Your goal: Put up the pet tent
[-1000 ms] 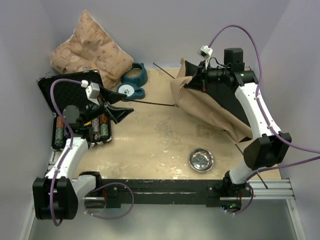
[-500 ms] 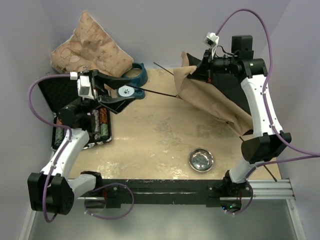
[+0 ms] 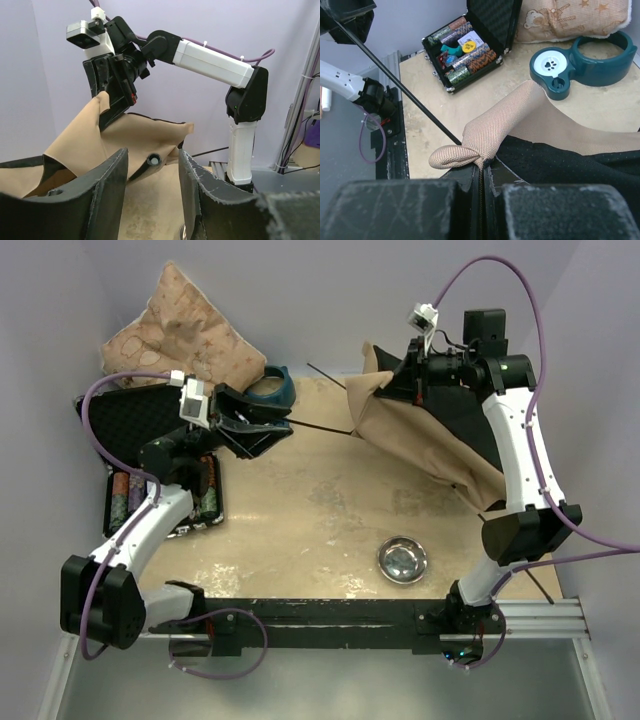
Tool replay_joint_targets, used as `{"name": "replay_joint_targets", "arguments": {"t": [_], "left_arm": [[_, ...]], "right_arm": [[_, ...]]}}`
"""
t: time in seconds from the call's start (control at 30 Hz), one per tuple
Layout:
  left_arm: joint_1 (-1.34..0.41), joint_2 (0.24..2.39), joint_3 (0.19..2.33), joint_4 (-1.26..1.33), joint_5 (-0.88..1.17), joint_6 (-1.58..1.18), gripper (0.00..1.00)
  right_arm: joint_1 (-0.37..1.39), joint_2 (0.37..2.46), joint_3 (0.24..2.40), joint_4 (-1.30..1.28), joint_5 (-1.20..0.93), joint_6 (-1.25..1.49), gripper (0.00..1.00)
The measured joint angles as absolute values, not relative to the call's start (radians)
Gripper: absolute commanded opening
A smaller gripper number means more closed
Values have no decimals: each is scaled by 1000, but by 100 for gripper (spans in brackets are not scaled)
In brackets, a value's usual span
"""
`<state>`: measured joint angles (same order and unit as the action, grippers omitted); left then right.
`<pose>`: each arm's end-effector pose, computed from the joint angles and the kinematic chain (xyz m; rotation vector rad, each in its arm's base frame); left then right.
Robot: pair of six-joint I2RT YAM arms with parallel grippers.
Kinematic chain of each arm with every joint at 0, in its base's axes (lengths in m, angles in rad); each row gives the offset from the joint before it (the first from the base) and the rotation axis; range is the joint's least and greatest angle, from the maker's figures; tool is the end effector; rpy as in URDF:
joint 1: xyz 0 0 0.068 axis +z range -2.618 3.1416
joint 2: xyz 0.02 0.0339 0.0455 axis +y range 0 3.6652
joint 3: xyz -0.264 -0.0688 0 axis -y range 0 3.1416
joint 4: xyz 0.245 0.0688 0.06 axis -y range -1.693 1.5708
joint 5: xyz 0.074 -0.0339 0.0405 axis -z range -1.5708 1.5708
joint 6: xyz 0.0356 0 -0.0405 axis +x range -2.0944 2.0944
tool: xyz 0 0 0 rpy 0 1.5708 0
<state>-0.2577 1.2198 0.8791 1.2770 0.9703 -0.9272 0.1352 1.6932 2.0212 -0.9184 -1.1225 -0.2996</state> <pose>0.2207 -0.0885 0.4119 0.7550 0.9355 -1.3588 0.3317 0.0775 0.4615 -1.0098 1.6804 1.0831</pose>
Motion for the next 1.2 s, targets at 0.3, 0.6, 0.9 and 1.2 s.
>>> {"name": "replay_joint_targets", "arguments": {"t": [0.3,0.6,0.9,1.2], "left_arm": [[-259,1226,869,1277,954,-970,28],[-309,1298,931,1278,924,-995,0],[-496,1336,1208,741,1007,-615,0],[-569,1535,1426,48,1018,-219,0]], "right_arm": [[135,1690,2012,-886,-1144,-261,0],[139,1689,1991,-882,-1133,-245,0],[239,1687,2014,-930,-1035,-319,0],[279,1687,2014,-939,-1008,-341,0]]}}
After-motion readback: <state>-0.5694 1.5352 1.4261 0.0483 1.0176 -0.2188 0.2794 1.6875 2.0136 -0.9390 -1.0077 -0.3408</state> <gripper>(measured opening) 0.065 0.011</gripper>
